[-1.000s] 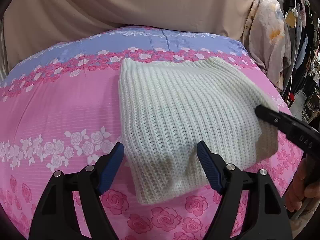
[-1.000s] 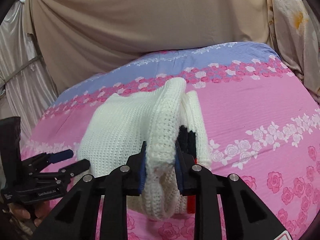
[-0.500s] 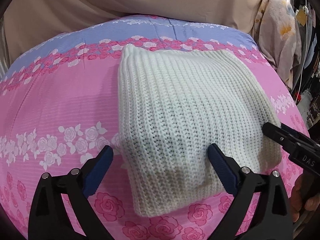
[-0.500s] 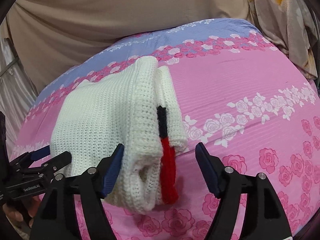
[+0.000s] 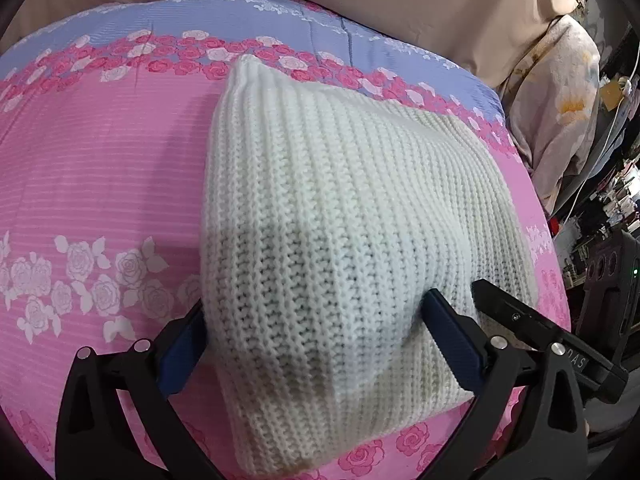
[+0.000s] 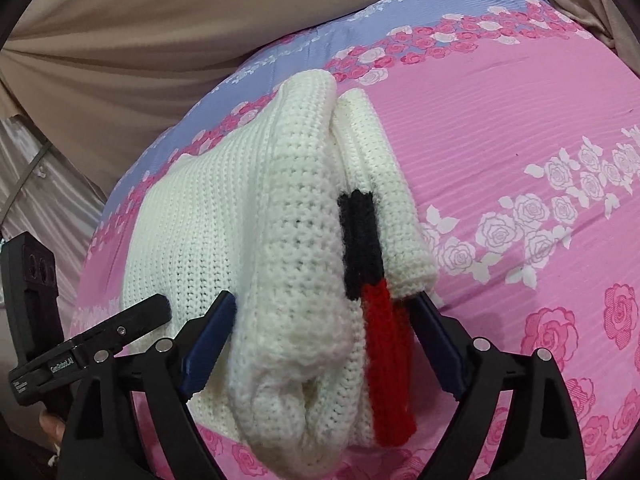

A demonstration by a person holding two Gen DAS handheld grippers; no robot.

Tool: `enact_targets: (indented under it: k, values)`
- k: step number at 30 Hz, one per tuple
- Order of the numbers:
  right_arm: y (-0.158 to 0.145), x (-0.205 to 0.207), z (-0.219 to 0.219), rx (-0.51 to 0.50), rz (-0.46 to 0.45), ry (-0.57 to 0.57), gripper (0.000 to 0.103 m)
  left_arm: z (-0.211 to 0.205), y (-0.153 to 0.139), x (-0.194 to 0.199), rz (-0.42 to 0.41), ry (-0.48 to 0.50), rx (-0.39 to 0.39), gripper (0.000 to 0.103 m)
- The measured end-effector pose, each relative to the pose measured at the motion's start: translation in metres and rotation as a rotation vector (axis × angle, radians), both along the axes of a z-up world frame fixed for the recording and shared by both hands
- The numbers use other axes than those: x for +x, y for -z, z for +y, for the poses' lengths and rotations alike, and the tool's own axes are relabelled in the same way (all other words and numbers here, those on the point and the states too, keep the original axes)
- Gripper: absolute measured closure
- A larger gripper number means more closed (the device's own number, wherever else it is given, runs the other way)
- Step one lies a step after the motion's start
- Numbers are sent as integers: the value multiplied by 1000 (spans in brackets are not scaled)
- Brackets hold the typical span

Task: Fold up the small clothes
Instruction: 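Grasp the folded sweater with both grippers and lift it off the bedspread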

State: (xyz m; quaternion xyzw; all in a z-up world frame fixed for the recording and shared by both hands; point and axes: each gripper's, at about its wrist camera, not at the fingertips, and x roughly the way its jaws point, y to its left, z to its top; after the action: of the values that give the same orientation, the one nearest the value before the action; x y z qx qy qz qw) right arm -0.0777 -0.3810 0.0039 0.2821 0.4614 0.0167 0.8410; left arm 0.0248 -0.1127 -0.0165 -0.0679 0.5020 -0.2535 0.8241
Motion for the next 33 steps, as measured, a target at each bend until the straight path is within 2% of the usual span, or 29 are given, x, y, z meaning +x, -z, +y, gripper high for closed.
enact_targets:
  k: [6, 7, 8, 9, 10, 11, 13, 17, 24, 29, 33]
  values:
    - [4, 7, -1, 15, -7, -1, 16, -1, 7, 11, 41, 25, -76, 5]
    - [4, 7, -1, 14, -8, -2, 20, -1, 5, 11, 34, 32, -81, 8]
    - [5, 7, -1, 21, -12, -8, 29, -1, 3, 10, 24, 39, -80, 10]
    - [5, 7, -2, 41, -18, -14, 35, -1, 1, 9, 14, 46, -82, 16]
    - [5, 7, -2, 75, -29, -25, 48, 0, -3, 8, 4, 55, -89, 25]
    - [2, 6, -2, 81, -36, -30, 55, 1, -6, 8, -7, 65, -96, 36]
    - [-9, 2, 4, 42, -63, -33, 61, 4, -16, 6, -29, 91, -118, 48]
    - [-42, -6, 14, -15, -156, -41, 67, 7, -41, 2, -93, 134, -163, 56]
    - [-117, -22, 34, -120, -356, -55, 68, 19, -113, -11, -302, 216, -250, 57]
    - [-179, -29, 53, -194, -576, -62, 68, 43, -176, -26, -528, 258, -291, 57]
    - [-216, -14, 71, -197, -718, -88, 67, 74, -217, -29, -689, 249, -308, 56]
